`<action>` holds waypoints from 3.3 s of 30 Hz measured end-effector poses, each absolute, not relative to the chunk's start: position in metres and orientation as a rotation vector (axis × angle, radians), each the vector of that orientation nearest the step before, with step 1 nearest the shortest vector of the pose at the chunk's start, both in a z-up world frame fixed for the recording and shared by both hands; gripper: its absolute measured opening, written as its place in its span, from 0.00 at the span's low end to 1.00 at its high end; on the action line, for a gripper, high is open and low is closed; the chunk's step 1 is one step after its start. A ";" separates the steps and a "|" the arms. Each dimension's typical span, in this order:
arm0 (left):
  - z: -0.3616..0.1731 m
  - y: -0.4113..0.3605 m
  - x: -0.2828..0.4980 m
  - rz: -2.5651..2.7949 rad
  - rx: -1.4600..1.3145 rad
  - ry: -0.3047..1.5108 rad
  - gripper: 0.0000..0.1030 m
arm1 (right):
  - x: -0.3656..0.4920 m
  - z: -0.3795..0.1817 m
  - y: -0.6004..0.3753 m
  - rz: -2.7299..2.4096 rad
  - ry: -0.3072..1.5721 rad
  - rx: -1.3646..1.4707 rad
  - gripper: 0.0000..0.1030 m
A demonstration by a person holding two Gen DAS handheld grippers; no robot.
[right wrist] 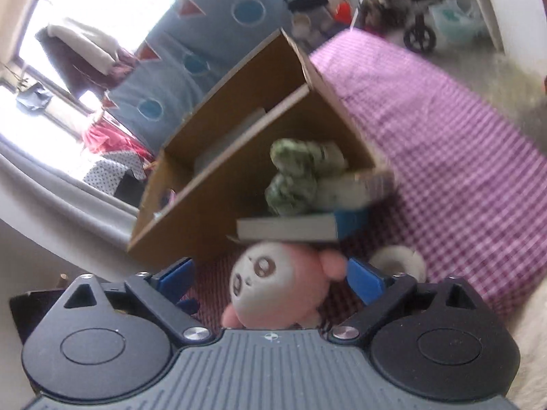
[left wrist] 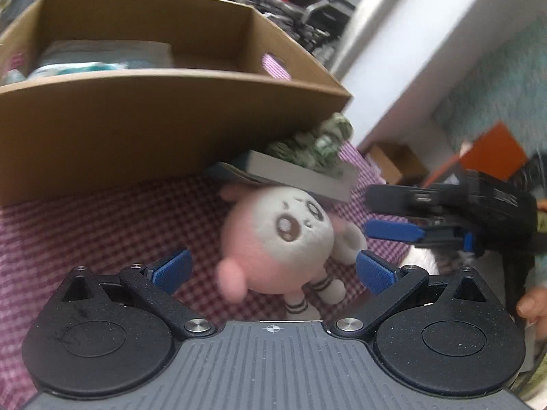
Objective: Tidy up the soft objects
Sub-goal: 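Move both grippers down to the pink plush doll beside the box, then close the right gripper on the pink plush doll and lift it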
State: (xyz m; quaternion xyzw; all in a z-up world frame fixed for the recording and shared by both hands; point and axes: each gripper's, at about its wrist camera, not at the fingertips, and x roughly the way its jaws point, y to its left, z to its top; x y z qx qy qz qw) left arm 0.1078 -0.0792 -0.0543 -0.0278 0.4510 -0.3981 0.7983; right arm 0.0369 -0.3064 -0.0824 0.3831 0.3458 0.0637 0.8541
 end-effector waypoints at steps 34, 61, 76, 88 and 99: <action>-0.057 0.001 0.062 -0.747 -0.177 0.966 0.97 | 0.093 -0.104 -0.203 0.344 0.941 0.621 0.76; -0.049 0.053 0.040 -0.717 -0.263 0.874 0.97 | 0.123 -0.040 -0.190 0.395 0.798 0.518 0.84; -0.073 0.056 0.082 -0.660 -0.329 0.918 0.94 | 0.119 -0.099 -0.186 0.442 0.994 0.713 0.84; -0.068 0.042 0.080 -0.669 -0.294 0.877 0.88 | 0.124 -0.109 -0.163 0.423 1.025 0.648 0.75; -0.025 0.042 0.054 -0.664 -0.200 0.758 0.88 | 0.103 -0.071 -0.145 0.465 0.925 0.525 0.73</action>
